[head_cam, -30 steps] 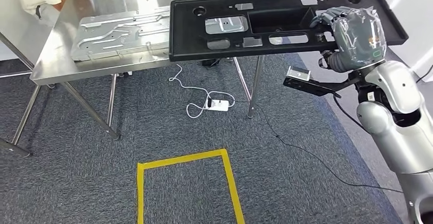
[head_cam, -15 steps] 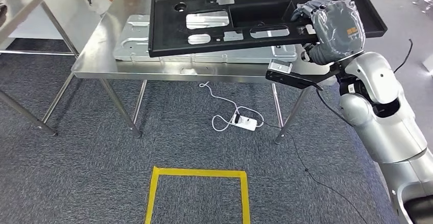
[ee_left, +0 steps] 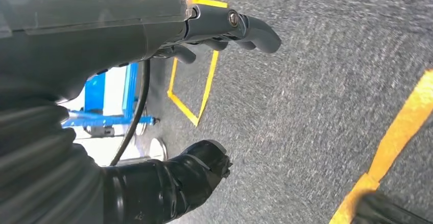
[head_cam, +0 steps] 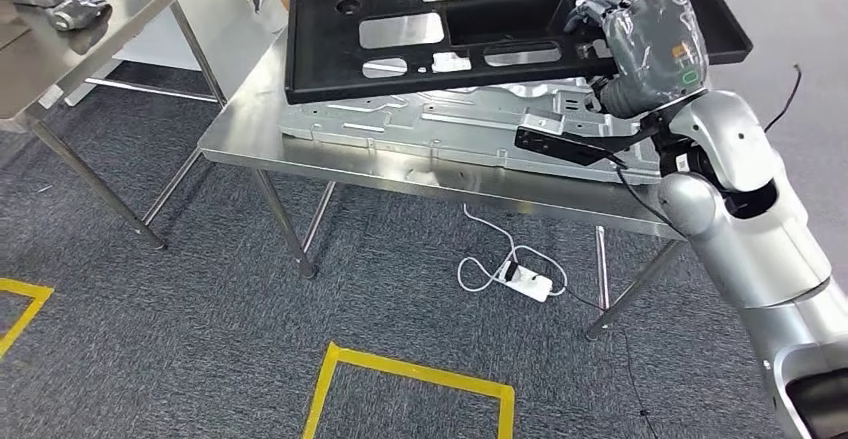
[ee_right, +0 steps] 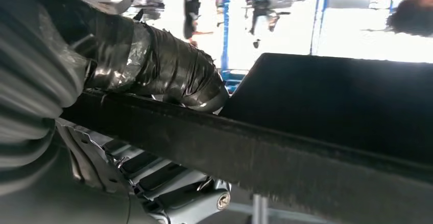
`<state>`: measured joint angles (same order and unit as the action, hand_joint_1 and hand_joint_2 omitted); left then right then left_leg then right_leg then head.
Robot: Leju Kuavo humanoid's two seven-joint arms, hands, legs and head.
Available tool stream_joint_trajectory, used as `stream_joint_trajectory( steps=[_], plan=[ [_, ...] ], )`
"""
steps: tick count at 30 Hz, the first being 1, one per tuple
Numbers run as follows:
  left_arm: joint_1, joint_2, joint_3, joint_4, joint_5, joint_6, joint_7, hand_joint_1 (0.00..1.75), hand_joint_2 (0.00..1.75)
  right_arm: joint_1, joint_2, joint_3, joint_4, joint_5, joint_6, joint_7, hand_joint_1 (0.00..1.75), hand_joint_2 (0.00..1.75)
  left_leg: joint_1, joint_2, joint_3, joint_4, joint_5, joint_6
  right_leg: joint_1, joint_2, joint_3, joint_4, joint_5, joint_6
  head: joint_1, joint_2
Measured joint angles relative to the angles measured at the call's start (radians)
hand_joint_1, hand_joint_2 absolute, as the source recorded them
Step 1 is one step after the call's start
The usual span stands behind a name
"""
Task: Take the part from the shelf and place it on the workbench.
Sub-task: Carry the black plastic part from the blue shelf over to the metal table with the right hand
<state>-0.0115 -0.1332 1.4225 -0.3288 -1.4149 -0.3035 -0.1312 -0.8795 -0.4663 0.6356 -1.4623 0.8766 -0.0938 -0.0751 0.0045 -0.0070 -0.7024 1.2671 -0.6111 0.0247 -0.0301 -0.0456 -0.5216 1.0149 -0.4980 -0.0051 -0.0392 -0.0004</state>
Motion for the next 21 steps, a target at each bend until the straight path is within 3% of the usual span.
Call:
stream_joint_trajectory(
  steps=[1, 2, 3, 5, 6, 8, 9, 11, 12, 13, 15, 16, 17, 18, 20, 21],
  plan=[
    [0.003, 0.000, 0.000, 0.000, 0.000, 0.000, 0.000, 0.00, 1.75, 0.001, 0.000, 0.002, 0.002, -0.001, 0.000, 0.000, 1.75, 1.75, 0.005, 0.005, -0.009, -0.037, 0.011, -0.008, -0.005, -0.010, 0.017, 0.000, -0.015, 0.006, 0.000, 0.000],
    [0.006, 0.001, 0.001, 0.000, 0.000, 0.000, 0.000, 0.00, 1.75, 0.002, 0.001, 0.005, 0.004, 0.000, 0.000, 0.001, 1.75, 1.75, 0.010, 0.013, -0.009, -0.095, 0.057, -0.016, -0.009, -0.018, 0.034, 0.000, -0.032, 0.014, 0.000, 0.000],
    [0.011, 0.001, 0.001, 0.000, 0.000, 0.000, 0.000, 0.00, 1.75, 0.003, 0.001, 0.007, 0.007, 0.002, -0.001, 0.001, 1.75, 1.75, 0.013, 0.026, -0.006, -0.148, 0.127, -0.024, -0.012, -0.026, 0.050, 0.000, -0.049, 0.022, 0.000, 0.000],
    [0.018, 0.000, 0.002, 0.001, 0.000, 0.000, 0.000, 0.00, 1.75, 0.004, 0.000, 0.012, 0.012, 0.008, -0.007, -0.001, 1.75, 1.75, 0.012, 0.042, 0.006, -0.209, 0.222, -0.021, -0.010, -0.039, 0.076, -0.009, -0.075, 0.041, 0.000, 0.000],
    [0.019, 0.000, 0.002, 0.001, -0.001, 0.000, 0.001, 0.00, 1.75, 0.005, -0.001, 0.014, 0.014, 0.013, -0.010, -0.004, 1.75, 1.75, 0.011, 0.042, 0.012, -0.214, 0.233, -0.013, -0.008, -0.044, 0.090, -0.013, -0.078, 0.050, 0.000, 0.000],
    [0.018, 0.001, 0.003, 0.001, -0.002, 0.000, 0.001, 0.00, 1.75, 0.004, -0.006, 0.016, 0.019, 0.024, -0.016, -0.008, 1.75, 1.75, 0.010, 0.028, 0.035, -0.223, 0.217, 0.004, -0.010, -0.038, 0.087, 0.019, -0.049, 0.066, 0.001, 0.000],
    [0.018, 0.001, 0.003, 0.001, -0.002, 0.000, 0.001, 0.00, 1.75, 0.004, -0.010, 0.017, 0.021, 0.028, -0.019, -0.010, 1.75, 1.75, 0.011, 0.022, 0.051, -0.232, 0.210, 0.011, -0.013, -0.021, 0.061, 0.071, -0.021, 0.069, 0.001, 0.000],
    [0.014, 0.002, 0.003, 0.000, -0.003, 0.000, 0.001, 0.00, 1.75, 0.006, -0.022, 0.019, 0.027, 0.031, -0.023, -0.014, 1.75, 1.75, 0.010, 0.009, 0.089, -0.253, 0.194, 0.022, -0.014, 0.020, -0.036, 0.202, 0.008, 0.066, 0.002, 0.000],
    [0.012, 0.003, 0.003, 0.000, -0.003, 0.000, 0.001, 0.00, 1.75, 0.010, -0.031, 0.021, 0.033, 0.029, -0.024, -0.014, 1.75, 1.75, 0.008, 0.003, 0.110, -0.261, 0.184, 0.027, -0.010, 0.032, -0.086, 0.250, -0.008, 0.061, 0.002, 0.000],
    [0.010, 0.003, 0.004, 0.000, -0.004, 0.000, 0.001, 0.00, 1.75, 0.015, -0.039, 0.022, 0.041, 0.025, -0.023, -0.012, 1.75, 1.75, 0.004, -0.005, 0.132, -0.269, 0.172, 0.031, -0.005, 0.037, -0.131, 0.278, -0.048, 0.057, 0.002, 0.000],
    [0.010, 0.004, 0.006, -0.001, -0.005, -0.004, 0.003, 0.00, 1.75, 0.026, -0.053, 0.022, 0.062, 0.008, -0.017, 0.004, 1.75, 1.75, -0.005, -0.020, 0.180, -0.279, 0.144, 0.037, 0.004, 0.040, -0.196, 0.274, -0.139, 0.048, 0.002, 0.000],
    [0.010, 0.004, 0.008, -0.003, -0.006, -0.008, 0.005, 0.00, 1.75, 0.032, -0.057, 0.019, 0.075, -0.003, -0.012, 0.013, 1.75, 1.75, -0.011, -0.026, 0.204, -0.282, 0.127, 0.040, 0.009, 0.041, -0.217, 0.244, -0.160, 0.041, 0.002, 0.000],
    [0.011, 0.003, 0.010, -0.007, -0.006, -0.013, 0.007, 0.00, 1.75, 0.040, -0.062, 0.015, 0.089, -0.014, -0.005, 0.021, 1.75, 1.75, -0.017, -0.031, 0.229, -0.283, 0.109, 0.042, 0.016, 0.042, -0.229, 0.197, -0.139, 0.031, 0.002, 0.000],
    [0.014, -0.001, 0.014, -0.011, -0.007, -0.019, 0.008, 0.00, 1.75, 0.048, -0.066, 0.010, 0.106, -0.023, 0.000, 0.027, 1.75, 1.75, -0.021, -0.035, 0.249, -0.284, 0.089, 0.044, 0.024, 0.045, -0.235, 0.136, -0.063, 0.017, 0.002, 0.000],
    [0.015, -0.010, 0.021, -0.020, -0.008, -0.028, 0.010, 0.00, 1.75, 0.067, -0.076, 0.001, 0.141, -0.034, 0.006, 0.036, 1.75, 1.75, -0.026, -0.042, 0.284, -0.283, 0.049, 0.043, 0.045, 0.055, -0.231, 0.030, 0.132, -0.008, 0.001, 0.000],
    [0.015, -0.015, 0.024, -0.025, -0.009, -0.032, 0.011, 0.00, 1.75, 0.073, -0.080, -0.004, 0.154, -0.036, 0.006, 0.038, 1.75, 1.75, -0.025, -0.045, 0.301, -0.284, 0.035, 0.041, 0.052, 0.059, -0.224, 0.005, 0.193, -0.015, 0.001, 0.000]
  ],
)
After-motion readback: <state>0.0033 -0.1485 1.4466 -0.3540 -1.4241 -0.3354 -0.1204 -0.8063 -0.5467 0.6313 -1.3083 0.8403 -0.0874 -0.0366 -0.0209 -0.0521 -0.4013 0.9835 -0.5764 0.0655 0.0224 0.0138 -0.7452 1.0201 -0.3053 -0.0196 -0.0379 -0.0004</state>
